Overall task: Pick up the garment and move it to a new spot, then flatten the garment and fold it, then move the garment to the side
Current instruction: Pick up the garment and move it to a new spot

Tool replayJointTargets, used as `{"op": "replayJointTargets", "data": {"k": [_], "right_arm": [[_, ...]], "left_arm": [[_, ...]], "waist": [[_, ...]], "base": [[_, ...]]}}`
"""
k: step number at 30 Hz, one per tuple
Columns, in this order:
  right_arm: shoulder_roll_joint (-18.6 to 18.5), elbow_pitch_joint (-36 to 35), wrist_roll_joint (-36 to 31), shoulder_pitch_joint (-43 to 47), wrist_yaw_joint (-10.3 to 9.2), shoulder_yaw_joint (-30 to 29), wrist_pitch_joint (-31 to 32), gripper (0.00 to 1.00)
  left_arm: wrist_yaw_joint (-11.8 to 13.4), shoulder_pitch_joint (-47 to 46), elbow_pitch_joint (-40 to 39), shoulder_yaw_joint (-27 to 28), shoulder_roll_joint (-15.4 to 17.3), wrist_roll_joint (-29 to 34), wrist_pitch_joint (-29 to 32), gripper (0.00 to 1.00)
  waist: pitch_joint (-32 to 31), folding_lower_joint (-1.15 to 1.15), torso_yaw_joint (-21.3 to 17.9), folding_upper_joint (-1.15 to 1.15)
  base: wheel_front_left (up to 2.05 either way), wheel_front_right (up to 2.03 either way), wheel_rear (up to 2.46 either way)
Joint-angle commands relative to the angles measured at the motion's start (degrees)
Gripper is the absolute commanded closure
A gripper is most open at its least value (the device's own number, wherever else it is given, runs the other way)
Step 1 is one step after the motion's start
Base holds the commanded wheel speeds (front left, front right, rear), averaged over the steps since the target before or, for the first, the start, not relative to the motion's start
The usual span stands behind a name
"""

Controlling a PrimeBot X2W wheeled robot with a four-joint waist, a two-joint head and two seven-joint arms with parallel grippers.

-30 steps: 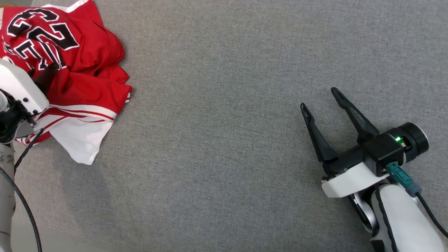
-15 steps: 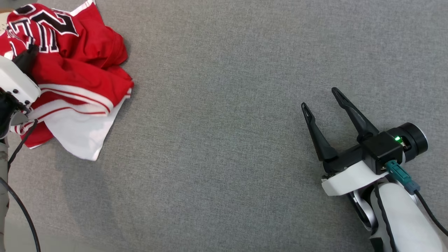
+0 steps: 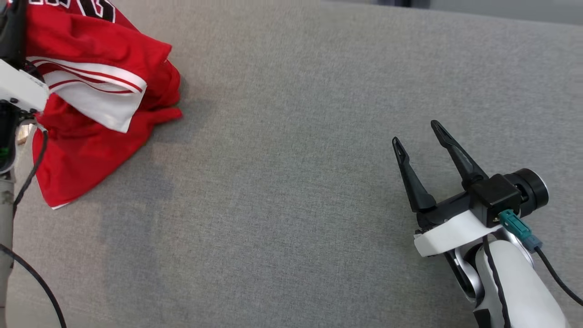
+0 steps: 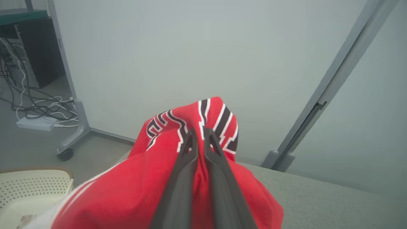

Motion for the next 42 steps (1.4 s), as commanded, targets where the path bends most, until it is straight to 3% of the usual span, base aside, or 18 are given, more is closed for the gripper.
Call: {"op": "replayJointTargets", "data": {"k": [1,14,25,37,42], "right_arm": [[0.2,0.5,0.4,0.0,0.01,-0.5,-0.6,0.0],[1.7,1.6,0.9,0.5,0.01,-5.5,-1.4,0.0],[2.2,-1.0,1.7,-0.5,0.01,-8.1,-1.4,0.0],[2.2,-3.7,4.8,-0.1,0.01,-12.9,-1.3,0.0],[2.3,-4.3,6.0,-0.5,0.01,-13.2,-1.3,0.0]], "left_arm": [[-0.1,1.2,-1.6,-0.5,0.0,0.1,-1.1,1.0],[0.0,7.6,-21.1,-5.3,-1.5,-4.3,-3.2,1.0],[1.2,6.8,-33.6,-11.4,-4.8,-2.6,0.1,1.0],[0.3,5.0,-33.3,-19.9,-9.5,-1.3,-1.0,1.0],[0.0,6.4,-27.5,-25.0,-5.4,-0.2,-3.1,1.0]], "waist": [[-2.3,0.0,-1.3,0.0],[-9.0,0.0,-8.8,0.0],[-7.7,0.0,-20.9,0.0],[-3.2,0.0,-32.1,0.0],[-1.8,0.0,-34.0,0.0]], "base": [[0.0,0.0,0.0],[0.0,0.0,0.0],[0.0,0.0,0.0],[0.0,0.0,0.0],[0.0,0.0,0.0]]}}
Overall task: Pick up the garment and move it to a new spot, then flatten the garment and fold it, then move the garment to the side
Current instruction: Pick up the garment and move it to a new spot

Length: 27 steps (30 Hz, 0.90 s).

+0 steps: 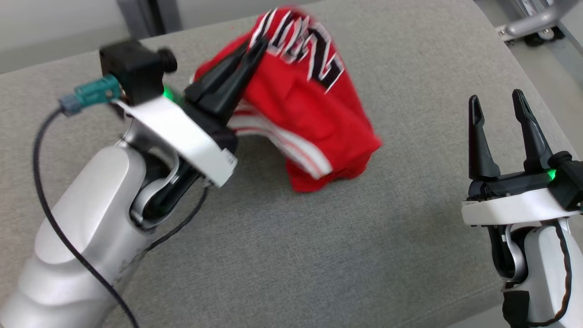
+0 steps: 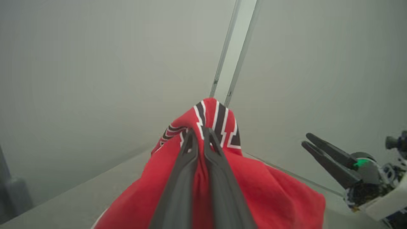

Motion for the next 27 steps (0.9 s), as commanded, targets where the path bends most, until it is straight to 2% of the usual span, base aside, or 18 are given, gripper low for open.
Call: {"op": "replayJointTargets", "data": {"k": [1,7,10,13,15,21,27], "right_arm": [[-0.2,-0.5,0.6,-0.4,0.01,0.1,-0.1,0.0],[-0.2,-0.3,1.1,-0.8,0.01,0.5,-0.1,0.0],[-0.2,-0.1,0.8,-1.0,0.01,1.3,-0.1,0.0],[-0.2,0.2,0.6,-1.1,0.01,1.7,-0.1,0.0],[-0.2,0.7,0.3,-1.0,0.01,2.3,-0.1,0.0],[-0.2,1.5,-0.6,-0.2,0.01,2.9,-0.1,0.0],[-0.2,2.0,-2.0,0.8,0.01,3.0,-0.1,0.0]], "left_arm": [[-0.2,0.7,2.8,-2.3,2.9,1.2,-0.8,1.0],[-0.1,-1.3,14.2,-11.7,11.0,6.3,-4.4,1.0],[-0.2,-2.6,20.0,-15.2,12.6,8.3,-6.3,1.0],[-0.2,-3.5,24.2,-16.4,12.9,8.9,-7.4,1.0],[-0.2,-4.7,27.7,-16.7,12.3,9.7,-9.3,0.0],[-0.2,-6.0,33.7,-15.3,8.9,7.3,-15.0,0.0],[1.0,-4.7,32.3,-10.2,7.2,4.6,-19.3,0.0]], "waist": [[1.4,0.0,-1.3,0.0],[2.4,0.0,-1.2,0.0],[2.6,0.0,-0.8,0.0],[2.5,0.0,-0.3,0.0],[2.2,0.0,0.1,0.0],[0.1,0.0,2.2,0.0],[-2.7,0.0,5.0,0.0]], "base": [[0.0,0.0,0.0],[0.0,0.0,0.0],[0.0,0.0,0.0],[0.0,0.0,0.0],[0.0,0.0,0.0],[0.0,0.0,0.0],[0.0,0.0,0.0]]}}
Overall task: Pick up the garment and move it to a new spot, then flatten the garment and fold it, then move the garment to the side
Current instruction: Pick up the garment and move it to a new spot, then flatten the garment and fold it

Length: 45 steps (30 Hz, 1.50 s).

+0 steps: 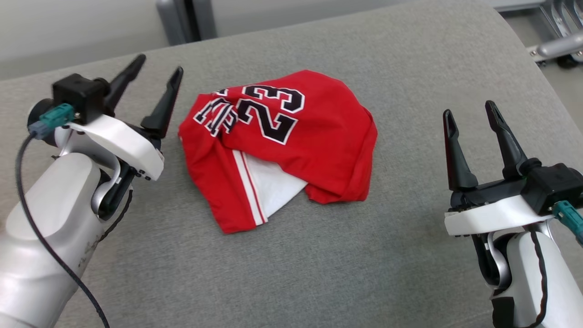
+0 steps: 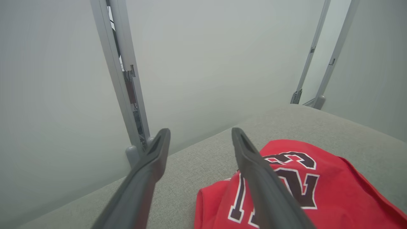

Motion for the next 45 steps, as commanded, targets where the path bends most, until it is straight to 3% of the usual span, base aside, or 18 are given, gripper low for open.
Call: {"op": "replayJointTargets", "data": {"k": [1,7,9,13,17,19,24,34,45], "right_arm": [[-0.3,0.1,-0.6,0.8,0.01,-0.1,-0.1,0.0],[-0.3,0.5,-1.8,2.3,0.01,0.4,-0.1,0.0],[-0.3,0.8,-2.3,2.8,0.01,0.6,-0.1,0.0],[-0.3,1.3,-3.7,3.8,0.01,0.5,-0.1,0.0],[-0.4,1.6,-4.3,4.9,0.01,0.3,-0.1,0.0],[-0.5,1.6,-4.3,5.4,0.01,-0.1,-0.1,0.0],[-0.5,2.2,-4.2,6.1,0.01,-0.4,-0.1,0.0],[-0.3,12.1,4.9,7.8,0.01,2.8,4.8,0.0],[-0.3,18.0,16.3,4.5,0.01,9.4,6.0,0.0]], "left_arm": [[0.9,1.2,-1.0,1.4,0.2,-0.1,-0.6,0.0],[6.3,10.5,-15.0,14.2,-0.7,4.4,-0.8,0.0],[7.9,15.3,-19.6,18.0,-2.3,7.1,-0.8,0.0],[8.7,24.5,-26.8,25.3,-6.6,11.4,-0.8,0.0],[8.5,32.4,-30.5,31.8,-12.3,15.7,-0.9,0.0],[7.1,34.9,-31.0,33.7,-15.4,17.2,-0.9,0.0],[3.8,37.4,-30.7,37.0,-19.4,20.7,-0.9,0.0],[0.7,36.4,-28.8,39.1,-21.1,23.3,-0.9,0.0],[0.0,35.3,-27.4,38.1,-21.2,22.4,-0.9,0.0]], "waist": [[-1.5,0.0,1.5,0.0],[-4.0,0.0,4.4,0.0],[-4.6,0.0,5.2,0.0],[-5.5,0.0,6.8,0.0],[-5.9,0.0,8.1,0.0],[-6.1,0.0,8.8,0.0],[-5.8,0.0,10.1,0.0],[-4.2,0.0,10.7,0.0],[-2.9,0.0,11.8,0.0]], "base": [[0.0,0.0,0.0],[0.0,0.0,0.0],[0.0,0.0,0.0],[0.0,0.0,0.0],[0.0,0.0,0.0],[0.0,0.0,0.0],[0.0,0.0,0.0],[0.0,0.0,0.0],[0.0,0.0,0.0]]}}
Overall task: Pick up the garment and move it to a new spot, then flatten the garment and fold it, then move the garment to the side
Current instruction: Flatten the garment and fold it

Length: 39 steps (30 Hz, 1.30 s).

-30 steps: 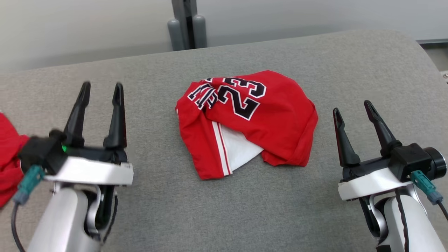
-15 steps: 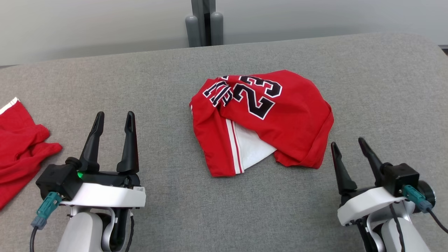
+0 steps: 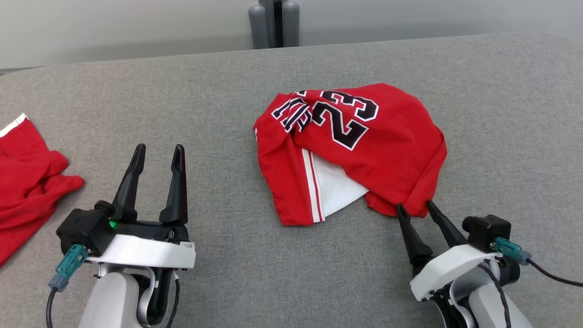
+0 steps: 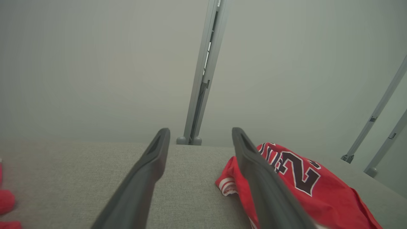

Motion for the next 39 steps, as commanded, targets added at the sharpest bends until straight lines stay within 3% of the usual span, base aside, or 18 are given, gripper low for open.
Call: {"op": "replayJointTargets", "data": {"k": [1,3,4,5,6,7,13,19,29,34,39], "right_arm": [[-0.4,0.1,0.8,-0.5,0.01,0.0,0.3,0.0],[-0.4,0.9,2.1,-0.9,0.01,0.7,0.2,0.0],[-0.4,1.3,2.8,-1.2,0.01,0.9,0.5,0.08],[-0.4,1.6,3.1,-1.4,0.01,1.1,0.6,0.58],[-0.4,1.8,3.3,-1.6,0.01,1.1,0.5,0.85],[-0.5,2.1,2.8,-1.6,0.01,0.7,0.1,1.0],[-0.6,3.1,-1.1,-2.3,0.01,-3.8,-1.2,1.0],[-2.5,-0.7,-7.6,-4.2,0.01,-6.8,-0.8,1.0],[-12.5,-7.7,-21.1,-7.8,0.0,-5.8,3.2,1.0],[-18.4,-6.9,-23.0,-7.2,0.0,-4.1,6.1,1.0],[-21.4,-2.7,-22.3,-7.6,0.0,-5.6,6.4,1.0]], "left_arm": [[-0.2,-0.8,0.1,0.0,0.2,-0.3,-0.2,0.0],[-0.2,-0.9,0.2,0.0,0.2,-0.5,-0.2,0.0],[-0.2,-0.9,0.3,0.0,0.2,-0.4,-0.2,0.0],[-0.2,-0.9,0.3,0.0,0.2,-0.3,-0.2,0.0],[-0.2,-0.9,0.4,0.0,0.2,-0.4,-0.2,0.0],[-0.1,-0.8,0.4,0.0,0.1,-0.5,-0.2,0.0],[0.1,-0.1,0.5,0.4,0.2,-0.8,-0.2,0.0],[0.2,-0.1,0.6,-0.1,0.2,-1.1,-0.2,0.0],[0.4,0.0,0.7,-0.7,0.2,-2.1,-0.2,0.0],[0.4,0.1,0.7,-1.2,0.2,-2.8,-0.2,0.0],[0.4,-0.1,0.8,-1.9,0.2,-3.0,-0.2,0.0]], "waist": [[0.1,0.0,0.2,0.0],[0.2,0.0,0.4,0.0],[0.2,0.0,0.5,0.0],[0.2,0.0,0.6,0.0],[0.2,0.0,0.7,0.0],[0.2,0.0,0.7,0.0],[-0.4,0.0,0.0,0.0],[-1.3,0.0,-0.9,0.0],[-2.4,0.0,-1.0,0.0],[-2.7,0.0,-0.4,0.0],[-2.1,0.0,0.2,0.0]], "base": [[0.0,0.0,0.0],[0.0,0.0,0.0],[0.0,0.0,0.0],[0.0,0.0,0.0],[0.0,0.0,0.0],[0.0,0.0,0.0],[0.0,0.0,0.0],[0.0,0.0,0.0],[0.0,0.0,0.0],[0.0,0.0,0.0],[0.0,0.0,0.0]]}}
